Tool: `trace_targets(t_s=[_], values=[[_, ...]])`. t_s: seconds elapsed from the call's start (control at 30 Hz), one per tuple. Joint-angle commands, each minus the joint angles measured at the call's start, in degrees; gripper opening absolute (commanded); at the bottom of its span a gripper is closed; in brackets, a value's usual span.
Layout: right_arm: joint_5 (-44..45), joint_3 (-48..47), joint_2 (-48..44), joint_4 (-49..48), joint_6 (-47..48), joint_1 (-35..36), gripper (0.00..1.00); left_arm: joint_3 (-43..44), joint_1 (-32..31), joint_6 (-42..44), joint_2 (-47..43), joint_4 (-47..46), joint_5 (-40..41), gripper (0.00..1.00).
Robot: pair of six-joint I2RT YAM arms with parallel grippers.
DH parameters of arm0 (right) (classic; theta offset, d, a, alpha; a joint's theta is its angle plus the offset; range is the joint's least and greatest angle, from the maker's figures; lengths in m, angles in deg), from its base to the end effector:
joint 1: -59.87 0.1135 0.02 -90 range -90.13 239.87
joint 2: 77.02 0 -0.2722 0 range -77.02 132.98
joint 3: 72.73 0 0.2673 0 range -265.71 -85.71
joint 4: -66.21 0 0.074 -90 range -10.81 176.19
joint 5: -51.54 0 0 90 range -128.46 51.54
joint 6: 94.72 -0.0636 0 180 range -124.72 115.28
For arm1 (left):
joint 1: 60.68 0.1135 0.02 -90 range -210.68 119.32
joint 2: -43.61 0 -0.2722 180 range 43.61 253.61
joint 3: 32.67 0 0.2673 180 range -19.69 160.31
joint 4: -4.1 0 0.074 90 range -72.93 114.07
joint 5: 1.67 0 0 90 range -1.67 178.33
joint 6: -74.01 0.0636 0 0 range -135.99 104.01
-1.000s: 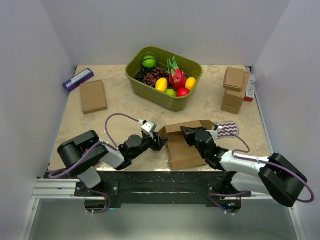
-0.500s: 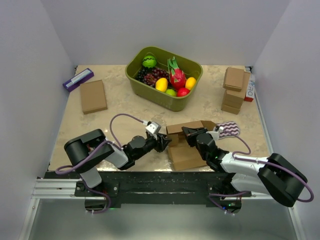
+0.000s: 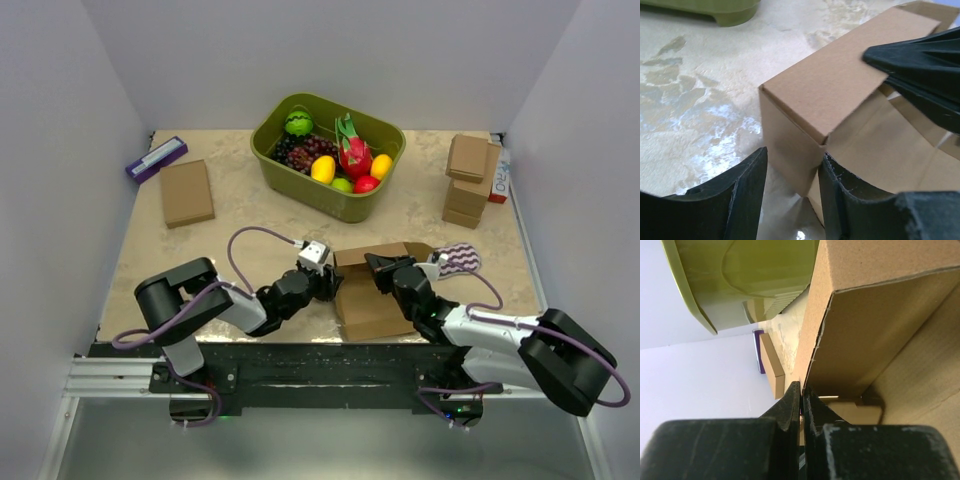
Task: Fold the paper box
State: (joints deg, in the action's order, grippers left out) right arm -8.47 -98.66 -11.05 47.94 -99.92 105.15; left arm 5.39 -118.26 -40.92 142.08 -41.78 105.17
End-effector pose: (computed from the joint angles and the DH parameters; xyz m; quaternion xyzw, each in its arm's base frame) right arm 0.1870 0.1437 0.1423 0.4690 0.6638 0.4374 0.3848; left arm 0.1885 -0.2625 0.1165 0.1339 0.7760 -0.3122 0.5315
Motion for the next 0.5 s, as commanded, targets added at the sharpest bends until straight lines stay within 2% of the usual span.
trace_targets(t_s=[0.0, 0.23, 0.33, 0.37, 0.47], values=[[1.29, -0.58, -0.67, 10.58, 0.80, 0.25, 0.00, 2.78, -0.77, -0.56, 1.45, 6.28, 10.03, 0.48], [1.03, -2.34, -2.34, 14.19, 0.63, 0.25, 0.00, 2.69, -1.83, 1.81, 2.51, 5.24, 14.09, 0.43], [1.11, -3.22, -2.60, 16.30, 0.45, 0.25, 0.00, 3.57, -2.45, 4.00, 3.39, 5.32, 16.46, 0.31], [1.29, -3.31, -2.87, 16.39, 0.63, 0.34, 0.00, 4.27, -2.71, 4.44, 3.74, 5.93, 18.38, 0.22], [1.20, -3.92, -3.40, 17.44, 1.68, 0.25, 0.00, 4.98, -2.71, 4.97, 3.65, 7.43, 21.29, 0.06]])
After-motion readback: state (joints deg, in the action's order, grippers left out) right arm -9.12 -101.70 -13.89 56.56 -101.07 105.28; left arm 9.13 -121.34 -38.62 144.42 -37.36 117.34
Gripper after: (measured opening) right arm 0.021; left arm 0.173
